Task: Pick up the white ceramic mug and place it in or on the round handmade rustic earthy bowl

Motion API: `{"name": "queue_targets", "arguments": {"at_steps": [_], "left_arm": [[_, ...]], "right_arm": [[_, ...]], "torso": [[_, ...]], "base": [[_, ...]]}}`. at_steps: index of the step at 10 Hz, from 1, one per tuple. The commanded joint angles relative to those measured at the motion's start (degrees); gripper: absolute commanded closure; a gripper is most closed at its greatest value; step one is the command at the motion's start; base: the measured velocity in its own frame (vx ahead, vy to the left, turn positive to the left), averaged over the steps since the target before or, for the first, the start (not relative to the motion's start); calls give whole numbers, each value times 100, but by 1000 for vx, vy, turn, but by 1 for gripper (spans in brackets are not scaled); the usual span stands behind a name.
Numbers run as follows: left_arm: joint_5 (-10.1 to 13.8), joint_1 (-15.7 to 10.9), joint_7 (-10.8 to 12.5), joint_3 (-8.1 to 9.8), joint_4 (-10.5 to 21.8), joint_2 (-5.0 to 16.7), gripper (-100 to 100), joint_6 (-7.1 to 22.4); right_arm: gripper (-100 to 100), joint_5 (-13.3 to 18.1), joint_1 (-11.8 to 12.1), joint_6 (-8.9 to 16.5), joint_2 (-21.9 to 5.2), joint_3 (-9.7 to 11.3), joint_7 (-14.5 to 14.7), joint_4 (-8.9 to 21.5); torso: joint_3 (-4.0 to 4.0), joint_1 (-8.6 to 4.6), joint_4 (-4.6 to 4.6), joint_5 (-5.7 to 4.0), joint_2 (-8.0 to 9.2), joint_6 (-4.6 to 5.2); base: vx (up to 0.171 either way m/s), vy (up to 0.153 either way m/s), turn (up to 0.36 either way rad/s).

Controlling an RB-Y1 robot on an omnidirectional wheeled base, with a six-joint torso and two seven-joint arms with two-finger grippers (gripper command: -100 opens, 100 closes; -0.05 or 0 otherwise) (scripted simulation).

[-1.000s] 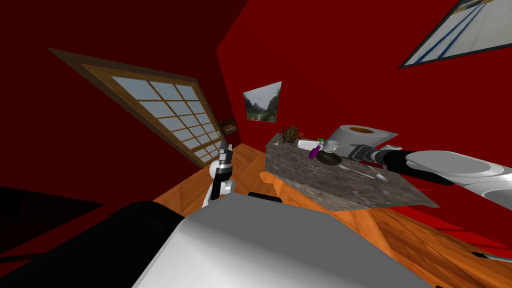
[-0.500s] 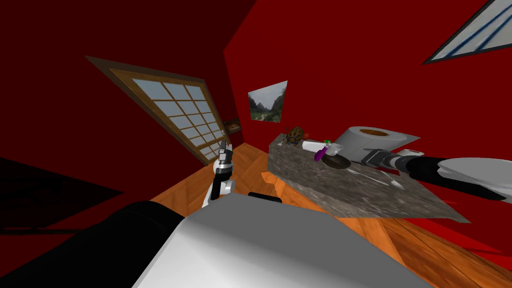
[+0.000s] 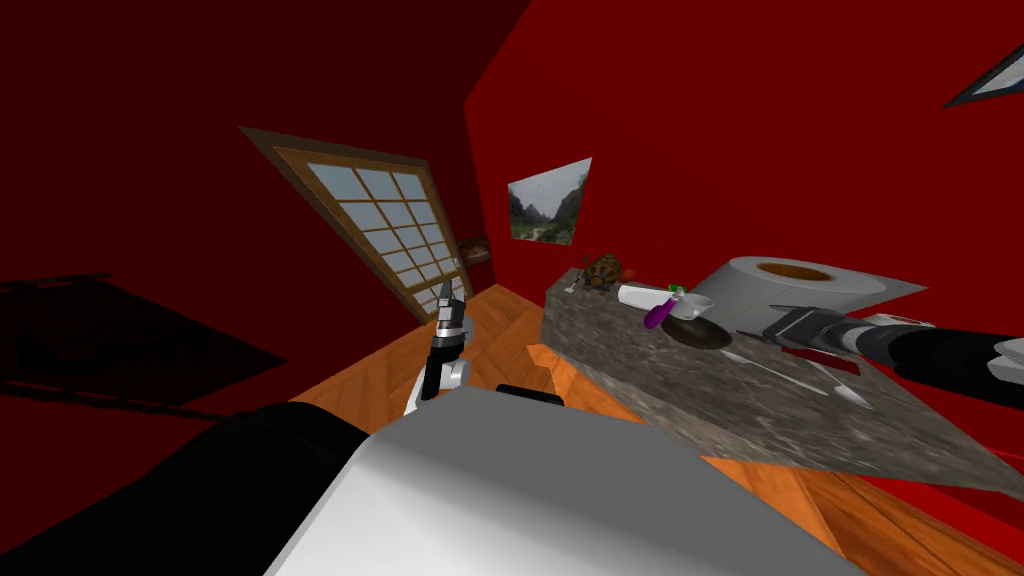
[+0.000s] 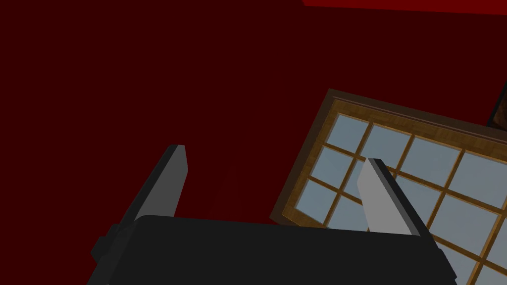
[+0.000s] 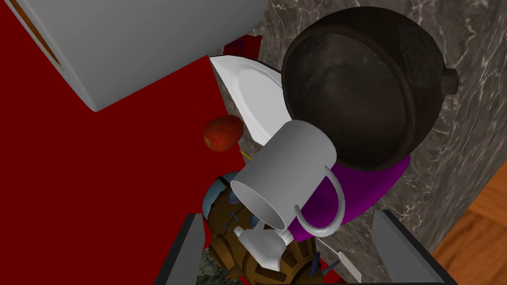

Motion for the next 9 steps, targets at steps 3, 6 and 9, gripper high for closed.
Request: {"name": "queue_targets", "arguments": {"at_steps": [3, 6, 9], "left_arm": [[0, 0, 0, 0, 0, 0, 0, 0], [0, 0, 0, 0, 0, 0, 0, 0], [0, 0, 0, 0, 0, 0, 0, 0]], "right_arm": [[-100, -563, 405, -78, -167, -237, 364, 237], [-100, -1181, 1112, -187, -503, -687, 874, 563], [-100, -1774, 1547, -242, -672, -912, 1194, 726]], "torso": [[1, 3, 1, 1, 2, 1], [0, 1, 0, 0, -1, 0], [0, 5, 0, 2, 1, -4]], "base": [[-17, 23, 120], [-14, 27, 201], [-18, 28, 165]]}}
